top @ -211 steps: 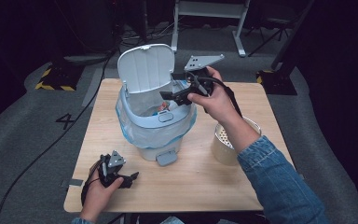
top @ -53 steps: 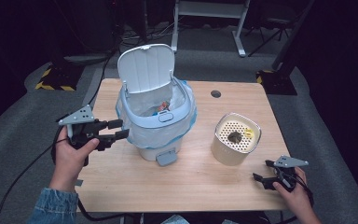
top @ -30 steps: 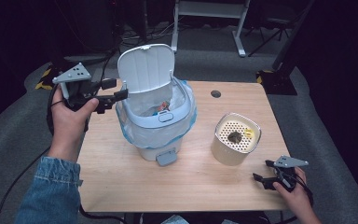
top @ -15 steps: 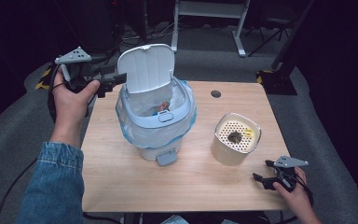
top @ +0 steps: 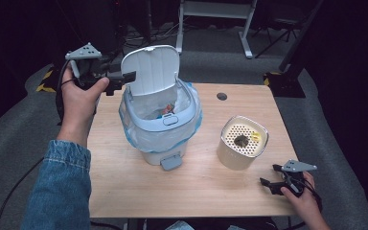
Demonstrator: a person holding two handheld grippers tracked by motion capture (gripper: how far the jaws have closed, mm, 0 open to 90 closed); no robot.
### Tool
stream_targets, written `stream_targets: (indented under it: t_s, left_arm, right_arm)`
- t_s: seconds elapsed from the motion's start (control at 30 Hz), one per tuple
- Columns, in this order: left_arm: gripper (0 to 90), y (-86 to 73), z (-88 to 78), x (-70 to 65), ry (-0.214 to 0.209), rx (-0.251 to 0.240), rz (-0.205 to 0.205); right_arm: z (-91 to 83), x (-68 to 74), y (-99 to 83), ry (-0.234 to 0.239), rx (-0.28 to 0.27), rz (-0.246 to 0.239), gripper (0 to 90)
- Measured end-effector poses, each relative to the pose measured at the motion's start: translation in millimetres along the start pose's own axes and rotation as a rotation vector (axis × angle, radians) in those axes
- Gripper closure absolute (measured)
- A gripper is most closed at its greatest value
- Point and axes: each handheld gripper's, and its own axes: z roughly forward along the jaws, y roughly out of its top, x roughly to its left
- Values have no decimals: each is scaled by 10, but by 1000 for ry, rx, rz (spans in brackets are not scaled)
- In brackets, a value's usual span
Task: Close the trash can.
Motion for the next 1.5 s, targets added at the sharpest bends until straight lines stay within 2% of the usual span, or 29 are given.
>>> stream_targets:
  t_s: [0.1, 0.13, 0.27, 0.3, 0.43, 0.6, 0.77, 0.83, 0.93, 1.03, 1.1, 1.23, 1.5]
  left_arm:
    - [386, -8, -28, -29, -15, 8, 9]
    - [385, -17, -56, -71, -39, 12, 15]
    - [361, -36, -77, -163, -52, 27, 29]
    - [352, -53, -87, -228, -63, 42, 42]
    - [352, -108, -83, -339, -99, 58, 53]
    - [373, -173, -21, -457, -137, 91, 62]
    - [467, -221, 83, -556, -214, 143, 39]
    - [481, -234, 132, -587, -224, 161, 43]
    - [500, -251, 202, -609, -236, 163, 36]
    - [488, -268, 280, -622, -214, 172, 48]
    - [446, -280, 332, -627, -185, 170, 57]
    - [426, -289, 416, -635, -137, 170, 67]
    - [399, -289, 515, -716, -88, 194, 112]
  right_arm:
    - [0, 0, 0, 0, 0, -1, 153]
    - [0, 0, 0, 0, 0, -1, 152]
    - [0, 0, 0, 0, 0, 0, 153]
    - [0, 0, 0, 0, 0, 0, 152]
    - [0, 0, 0, 0, 0, -1, 153]
    - [0, 0, 0, 0, 0, -1, 152]
    - [0, 1, 0, 0, 0, 0, 153]
    - [0, 0, 0, 0, 0, -1, 153]
    - [0, 0, 0, 0, 0, -1, 152]
    - [0, 0, 0, -1, 0, -1, 152]
    - [0, 1, 0, 0, 0, -1, 152]
    - [0, 0, 0, -1, 0, -1, 152]
    - [0, 0, 0, -1, 0, -1, 152]
